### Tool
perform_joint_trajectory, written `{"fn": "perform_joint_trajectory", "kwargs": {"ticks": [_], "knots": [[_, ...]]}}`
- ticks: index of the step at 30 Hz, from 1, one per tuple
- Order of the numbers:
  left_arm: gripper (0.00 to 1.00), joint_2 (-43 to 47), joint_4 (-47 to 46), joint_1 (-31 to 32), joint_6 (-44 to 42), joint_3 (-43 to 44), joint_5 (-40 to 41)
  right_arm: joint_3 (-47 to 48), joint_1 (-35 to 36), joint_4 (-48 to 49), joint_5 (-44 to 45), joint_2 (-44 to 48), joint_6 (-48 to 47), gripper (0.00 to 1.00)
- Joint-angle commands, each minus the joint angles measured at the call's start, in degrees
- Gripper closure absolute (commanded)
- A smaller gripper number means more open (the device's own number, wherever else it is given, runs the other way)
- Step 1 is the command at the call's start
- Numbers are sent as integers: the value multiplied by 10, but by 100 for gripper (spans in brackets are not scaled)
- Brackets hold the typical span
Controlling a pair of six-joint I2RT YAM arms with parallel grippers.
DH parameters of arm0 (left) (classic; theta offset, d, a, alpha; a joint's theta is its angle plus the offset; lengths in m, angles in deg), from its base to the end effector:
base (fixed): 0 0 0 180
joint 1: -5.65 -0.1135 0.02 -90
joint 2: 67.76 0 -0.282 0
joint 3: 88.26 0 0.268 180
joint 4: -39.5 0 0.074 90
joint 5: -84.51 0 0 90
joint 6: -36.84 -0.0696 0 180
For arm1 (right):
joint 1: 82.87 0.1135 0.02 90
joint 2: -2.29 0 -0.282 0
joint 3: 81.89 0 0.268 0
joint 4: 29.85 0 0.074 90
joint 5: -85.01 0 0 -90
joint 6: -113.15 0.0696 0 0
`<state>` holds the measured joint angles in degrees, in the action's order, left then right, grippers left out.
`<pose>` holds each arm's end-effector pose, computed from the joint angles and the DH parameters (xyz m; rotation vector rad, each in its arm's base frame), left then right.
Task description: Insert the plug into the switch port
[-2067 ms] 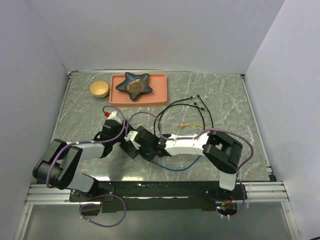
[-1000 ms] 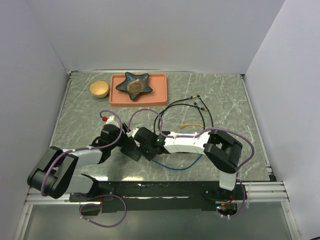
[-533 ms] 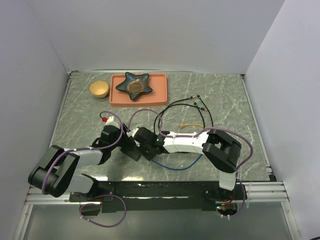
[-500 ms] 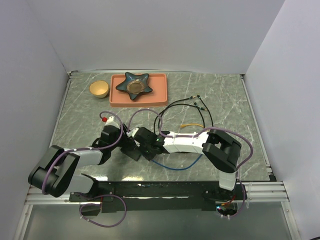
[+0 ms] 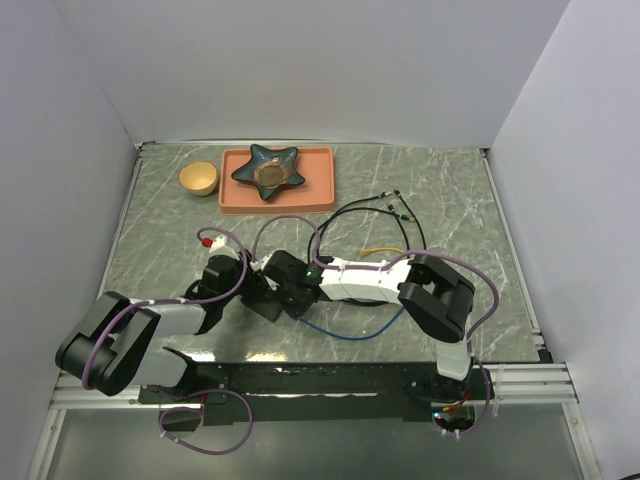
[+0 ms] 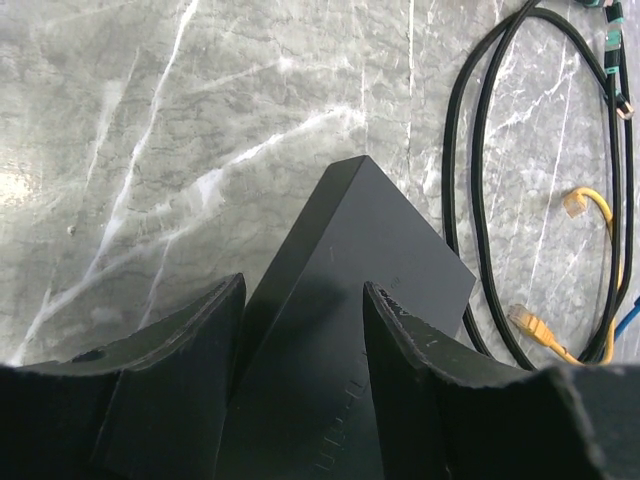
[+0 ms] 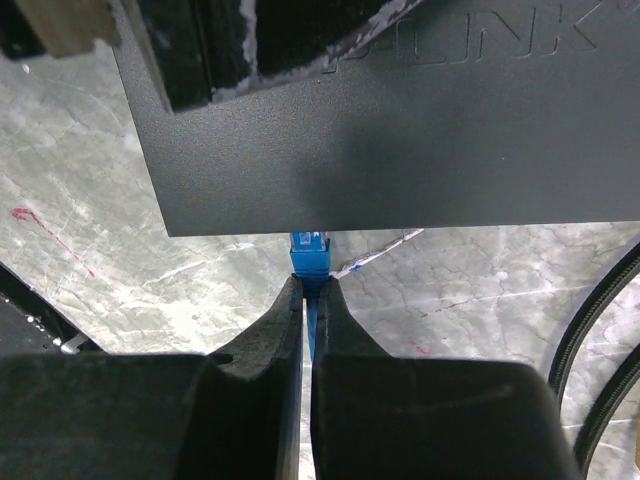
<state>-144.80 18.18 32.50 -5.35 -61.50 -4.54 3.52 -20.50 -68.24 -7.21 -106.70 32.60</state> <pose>0.2268 -0.1135 0.1127 -0.4053 2.1328 -0.7618 0.1946 0.3776 0.1462 -1.2298 2.4413 0.4431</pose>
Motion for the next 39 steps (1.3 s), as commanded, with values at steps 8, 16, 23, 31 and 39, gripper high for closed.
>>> {"fn": "perform_joint_trajectory", "kwargs": {"ticks": [8,16,23,31,39], "knots": [[30,20,188,56,72,-19,-80,25,-15,273,5,13,11,100],[12,41,267,45,69,20,-19,4,-14,267,-21,14,18,98],[9,66,293,-2,67,21,-23,-8,-15,228,-6,33,26,65],[5,183,395,-25,33,69,31,-45,-19,218,19,108,23,22],[1,264,524,-38,-47,285,108,-88,-77,201,20,231,20,1]]}}
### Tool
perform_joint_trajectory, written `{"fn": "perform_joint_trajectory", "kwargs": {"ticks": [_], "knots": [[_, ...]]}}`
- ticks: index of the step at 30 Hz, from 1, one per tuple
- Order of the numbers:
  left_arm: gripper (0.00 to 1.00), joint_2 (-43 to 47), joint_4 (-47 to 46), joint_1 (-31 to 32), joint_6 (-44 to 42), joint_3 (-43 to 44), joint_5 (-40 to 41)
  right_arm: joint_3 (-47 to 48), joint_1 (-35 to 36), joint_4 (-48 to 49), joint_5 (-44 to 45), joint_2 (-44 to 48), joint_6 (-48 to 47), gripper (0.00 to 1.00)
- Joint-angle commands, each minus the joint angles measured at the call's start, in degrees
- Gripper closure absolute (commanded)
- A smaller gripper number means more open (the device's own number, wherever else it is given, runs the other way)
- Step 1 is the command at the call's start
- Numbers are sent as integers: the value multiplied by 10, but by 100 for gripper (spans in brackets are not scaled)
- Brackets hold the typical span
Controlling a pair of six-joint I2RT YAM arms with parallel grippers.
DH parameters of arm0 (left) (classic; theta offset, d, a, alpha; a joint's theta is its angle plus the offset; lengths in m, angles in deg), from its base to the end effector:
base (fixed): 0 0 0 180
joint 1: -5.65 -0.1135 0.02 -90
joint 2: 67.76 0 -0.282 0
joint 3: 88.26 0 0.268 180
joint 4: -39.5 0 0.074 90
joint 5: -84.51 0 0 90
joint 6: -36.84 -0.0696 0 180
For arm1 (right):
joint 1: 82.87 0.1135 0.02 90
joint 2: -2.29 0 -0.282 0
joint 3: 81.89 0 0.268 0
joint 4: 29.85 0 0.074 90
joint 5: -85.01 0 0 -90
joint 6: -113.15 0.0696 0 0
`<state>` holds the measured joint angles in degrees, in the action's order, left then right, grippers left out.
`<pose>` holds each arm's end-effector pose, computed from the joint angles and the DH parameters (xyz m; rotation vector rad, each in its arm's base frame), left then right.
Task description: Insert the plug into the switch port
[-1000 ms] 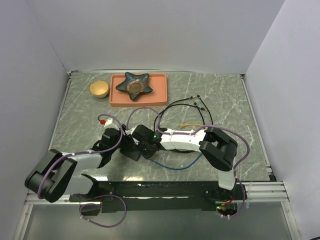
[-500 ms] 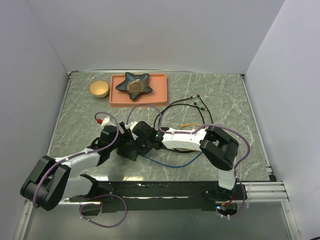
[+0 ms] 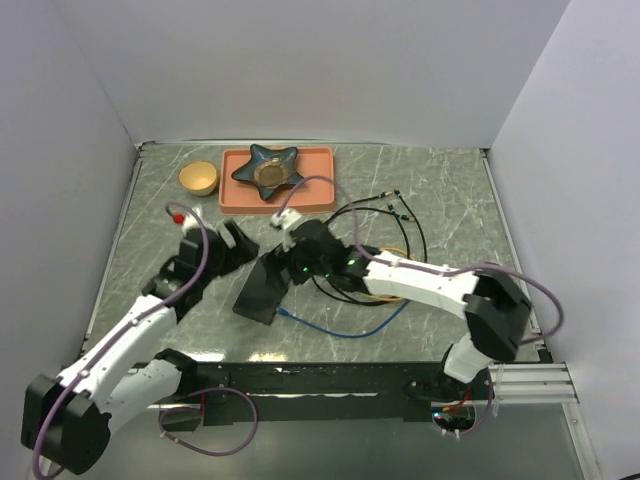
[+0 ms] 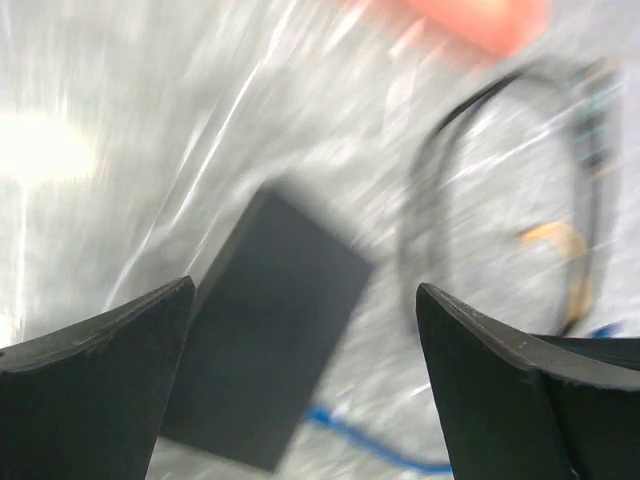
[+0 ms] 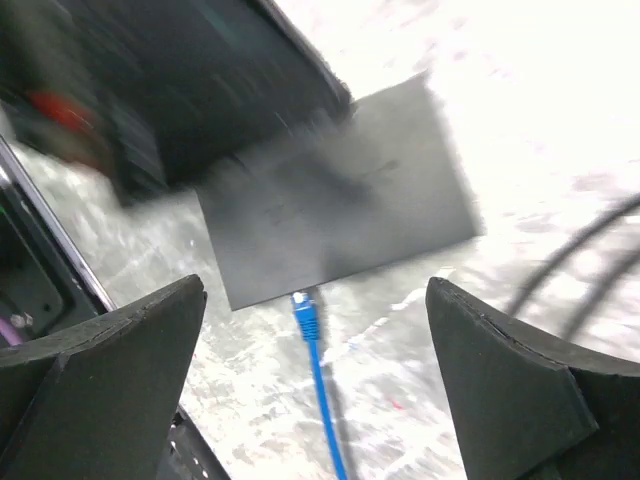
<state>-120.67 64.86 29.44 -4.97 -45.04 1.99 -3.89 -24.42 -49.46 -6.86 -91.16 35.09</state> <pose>0.2152 -0.0850 0.2112 -0.5461 2.1664 -0.5642 0.2141 0.3530 0.2411 -0.9170 2.0850 0.7129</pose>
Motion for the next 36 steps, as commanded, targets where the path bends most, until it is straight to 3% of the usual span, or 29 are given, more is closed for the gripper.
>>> {"fn": "perform_joint_trajectory", "kwargs": {"ticks": [1,5,9,11,15,17,20,29,35,36], "knots": [[3,20,72,-9,-62,143,44,-22,-45,5,18,86,-3,1],[4,-21,72,-13,-82,265,6,-48,-78,-20,45,139,-14,0],[4,-64,73,-13,-81,320,-34,-74,-118,-50,73,186,-18,1],[4,-75,53,-13,-59,290,-66,-103,-135,-50,76,201,-10,1],[4,-45,-119,-11,-13,126,-161,-164,-172,-41,47,237,12,2],[4,-39,-120,-12,-15,95,-165,-183,-175,-53,58,241,19,2],[4,-47,-47,-12,-44,140,-136,-201,-176,-63,73,246,23,3],[4,-13,-44,-12,-49,141,-152,-194,-185,-91,105,184,33,15],[4,-10,-33,-12,-55,141,-135,-200,-196,-85,77,151,32,20],[4,-10,-29,-12,-54,144,-132,-200,-201,-82,65,138,29,24]]}}
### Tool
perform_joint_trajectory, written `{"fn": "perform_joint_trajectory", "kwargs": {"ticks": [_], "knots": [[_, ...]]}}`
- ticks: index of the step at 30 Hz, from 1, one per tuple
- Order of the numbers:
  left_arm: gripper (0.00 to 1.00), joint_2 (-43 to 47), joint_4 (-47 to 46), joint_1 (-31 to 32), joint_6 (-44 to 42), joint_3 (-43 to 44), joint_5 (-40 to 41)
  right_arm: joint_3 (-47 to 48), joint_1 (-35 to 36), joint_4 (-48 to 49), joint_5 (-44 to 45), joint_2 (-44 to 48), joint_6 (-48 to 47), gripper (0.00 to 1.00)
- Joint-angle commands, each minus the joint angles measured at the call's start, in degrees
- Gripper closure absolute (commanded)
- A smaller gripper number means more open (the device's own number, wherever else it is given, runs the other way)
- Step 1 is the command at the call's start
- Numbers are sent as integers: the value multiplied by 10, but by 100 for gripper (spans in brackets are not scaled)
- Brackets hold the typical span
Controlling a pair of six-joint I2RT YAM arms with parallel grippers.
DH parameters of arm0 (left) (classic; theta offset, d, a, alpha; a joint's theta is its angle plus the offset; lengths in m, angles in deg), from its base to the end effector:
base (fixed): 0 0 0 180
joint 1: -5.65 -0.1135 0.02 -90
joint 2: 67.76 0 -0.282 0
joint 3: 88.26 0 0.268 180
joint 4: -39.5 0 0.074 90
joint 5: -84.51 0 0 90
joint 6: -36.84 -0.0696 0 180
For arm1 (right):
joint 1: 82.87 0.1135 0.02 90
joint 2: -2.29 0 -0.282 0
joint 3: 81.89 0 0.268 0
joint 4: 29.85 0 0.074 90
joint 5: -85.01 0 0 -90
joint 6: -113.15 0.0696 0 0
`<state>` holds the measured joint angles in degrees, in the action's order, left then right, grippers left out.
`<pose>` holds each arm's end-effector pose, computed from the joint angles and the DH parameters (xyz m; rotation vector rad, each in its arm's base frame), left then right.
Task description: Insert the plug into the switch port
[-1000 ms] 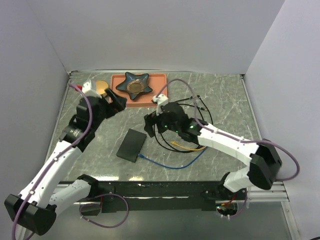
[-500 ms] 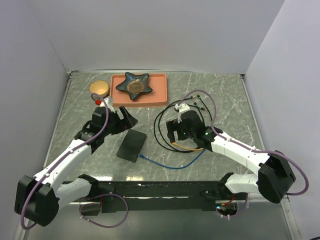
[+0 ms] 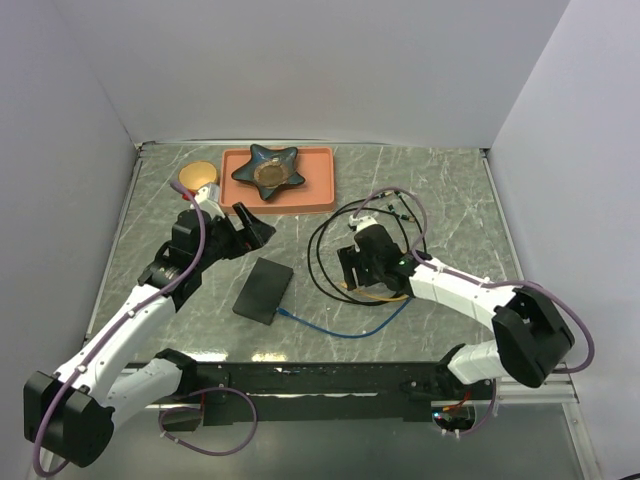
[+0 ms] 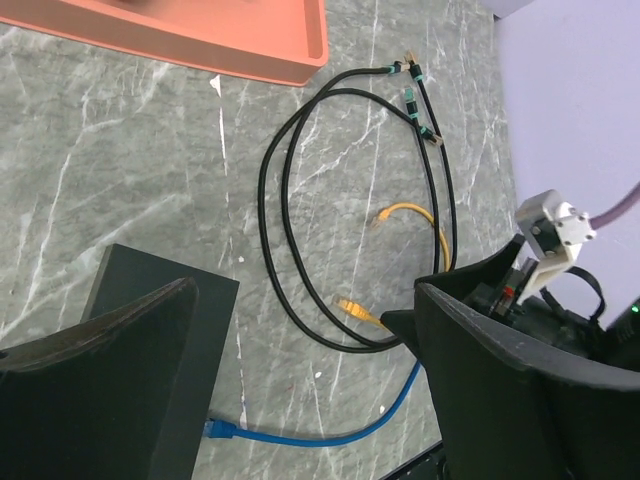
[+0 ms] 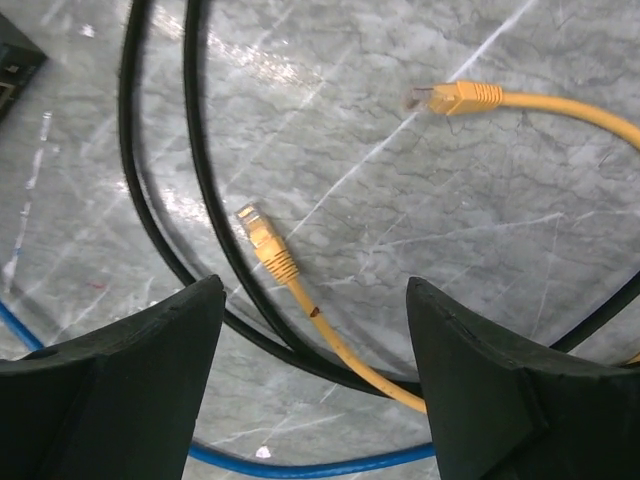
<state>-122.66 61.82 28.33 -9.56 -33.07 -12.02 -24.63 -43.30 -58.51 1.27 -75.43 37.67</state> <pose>0.2355 -0.1070 0.2919 -0.2953 2.0350 -0.8554 0.2398 0.1883 0.1871 -0.4811 2.3953 0.2950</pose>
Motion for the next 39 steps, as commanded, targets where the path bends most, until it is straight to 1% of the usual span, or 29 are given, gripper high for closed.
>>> {"fn": "perform_joint_trajectory", "kwargs": {"ticks": [1,2,3,6,11,14,15,17,19,20,21,24,28,29,31,32,34,35,37,38,39], "knots": [[4,10,5,-1,-7,28,9,9,-13,10,-35,-26,2,24],[4,13,6,0,-8,30,8,10,-13,10,-40,-42,2,25],[4,14,5,0,-9,30,6,15,-14,11,-46,-50,2,29],[4,23,0,-1,-10,23,17,21,-14,13,-60,-74,0,32],[4,19,13,-1,-18,31,23,24,-14,17,-60,-95,-2,34],[4,16,16,0,-19,32,29,22,-16,18,-60,-101,-3,52],[4,16,18,-1,-22,34,29,25,-17,17,-72,-104,-3,56],[4,14,21,0,-24,37,30,27,-16,18,-75,-109,-5,58],[4,15,20,-1,-26,34,34,28,-17,20,-73,-112,-6,74],[4,15,23,-1,-27,35,40,30,-16,19,-71,-115,-6,80],[4,14,26,0,-30,37,42,33,-17,18,-70,-116,-5,91],[4,14,30,-1,-33,41,44,47,-17,5,-44,-105,-5,100],[4,15,34,0,-36,43,52,70,-19,-10,3,-58,-13,100],[4,14,34,-1,-37,44,51,74,-20,-11,20,-22,-14,100],[4,15,31,-1,-38,41,50,85,-22,-13,30,20,-16,100],[4,15,28,-1,-37,38,52,89,-22,-12,36,67,-18,100],[4,12,34,-1,-40,41,57,97,-24,-2,37,119,-23,100],[4,11,35,-1,-40,42,58,100,-25,3,36,170,-27,100],[4,9,35,-2,-41,44,56,104,-26,17,27,222,-34,100],[4,10,33,-2,-40,43,56,105,-27,26,32,268,-34,100],[4,9,28,-2,-40,37,56,113,-27,26,52,287,-36,100]]}}
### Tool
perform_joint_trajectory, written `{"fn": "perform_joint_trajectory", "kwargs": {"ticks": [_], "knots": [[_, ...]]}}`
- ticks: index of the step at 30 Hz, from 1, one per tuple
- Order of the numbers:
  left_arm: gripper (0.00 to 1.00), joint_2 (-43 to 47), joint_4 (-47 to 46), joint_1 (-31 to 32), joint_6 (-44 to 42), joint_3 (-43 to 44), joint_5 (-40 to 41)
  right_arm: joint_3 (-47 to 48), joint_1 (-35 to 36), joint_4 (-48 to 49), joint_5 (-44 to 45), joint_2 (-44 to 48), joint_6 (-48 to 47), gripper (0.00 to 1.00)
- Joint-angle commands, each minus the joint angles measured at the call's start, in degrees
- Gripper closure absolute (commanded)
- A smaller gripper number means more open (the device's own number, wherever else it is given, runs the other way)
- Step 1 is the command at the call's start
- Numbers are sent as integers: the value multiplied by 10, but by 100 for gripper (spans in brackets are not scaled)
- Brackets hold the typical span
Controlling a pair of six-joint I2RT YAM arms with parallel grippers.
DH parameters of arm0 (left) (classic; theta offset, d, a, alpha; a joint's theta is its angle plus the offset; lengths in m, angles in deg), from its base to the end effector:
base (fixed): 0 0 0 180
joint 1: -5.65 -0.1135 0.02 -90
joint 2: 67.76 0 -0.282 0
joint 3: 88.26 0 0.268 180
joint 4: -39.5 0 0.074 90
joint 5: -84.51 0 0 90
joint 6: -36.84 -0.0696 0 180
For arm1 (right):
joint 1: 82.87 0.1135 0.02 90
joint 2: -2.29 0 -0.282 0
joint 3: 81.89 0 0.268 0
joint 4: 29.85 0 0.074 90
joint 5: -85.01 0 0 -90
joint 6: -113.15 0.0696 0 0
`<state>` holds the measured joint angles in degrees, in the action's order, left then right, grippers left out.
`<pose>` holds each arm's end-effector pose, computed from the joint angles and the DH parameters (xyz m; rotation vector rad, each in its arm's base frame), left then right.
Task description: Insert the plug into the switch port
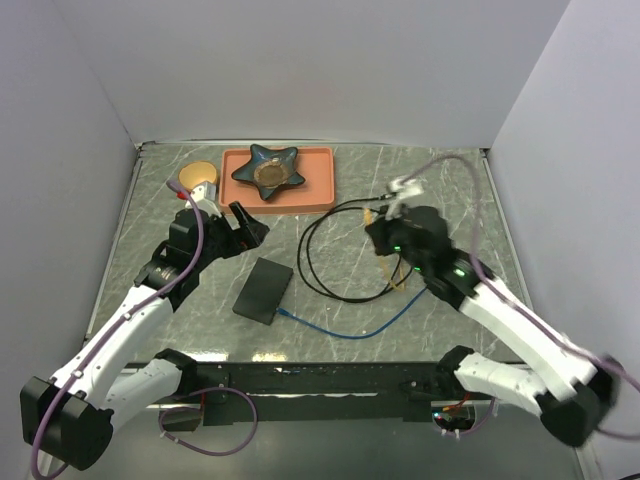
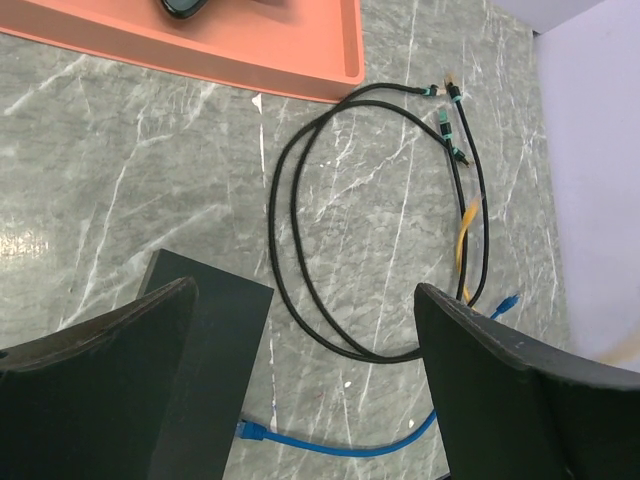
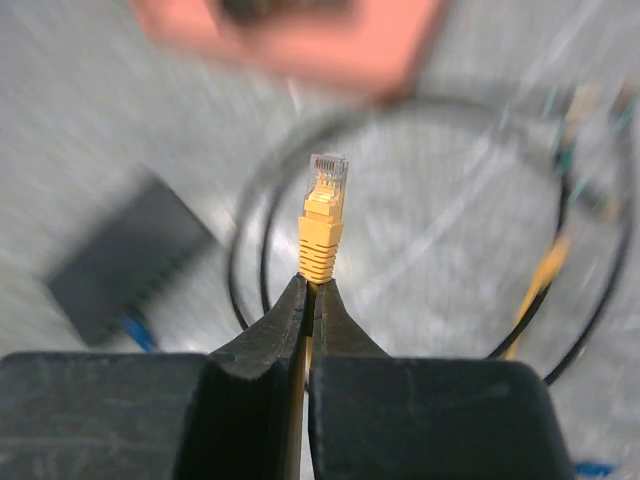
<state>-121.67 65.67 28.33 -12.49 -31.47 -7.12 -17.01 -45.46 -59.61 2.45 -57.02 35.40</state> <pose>0.2331 -0.0995 0.2981 -0.3022 2.0321 -0.7349 0.2225 0.1589 0.3234 -0.3558 1.9832 0.4282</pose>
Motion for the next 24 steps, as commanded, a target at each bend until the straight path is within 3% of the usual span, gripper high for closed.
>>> {"fn": "perform_joint_trajectory", "kwargs": {"ticks": [1,4,15,20,24], "knots": [[4,-1,-14,-2,-10,19,7,43,-6,35,53,119,-14,100],[4,-7,-10,-2,-11,26,5,70,-6,21,105,174,-21,100],[4,-18,-27,-2,-10,19,0,151,-6,37,304,243,-93,100],[4,-28,-29,-2,-11,20,-7,174,-6,15,232,210,-94,100],[4,-29,-34,-2,-9,15,-6,168,-6,-42,66,127,-86,100]]}}
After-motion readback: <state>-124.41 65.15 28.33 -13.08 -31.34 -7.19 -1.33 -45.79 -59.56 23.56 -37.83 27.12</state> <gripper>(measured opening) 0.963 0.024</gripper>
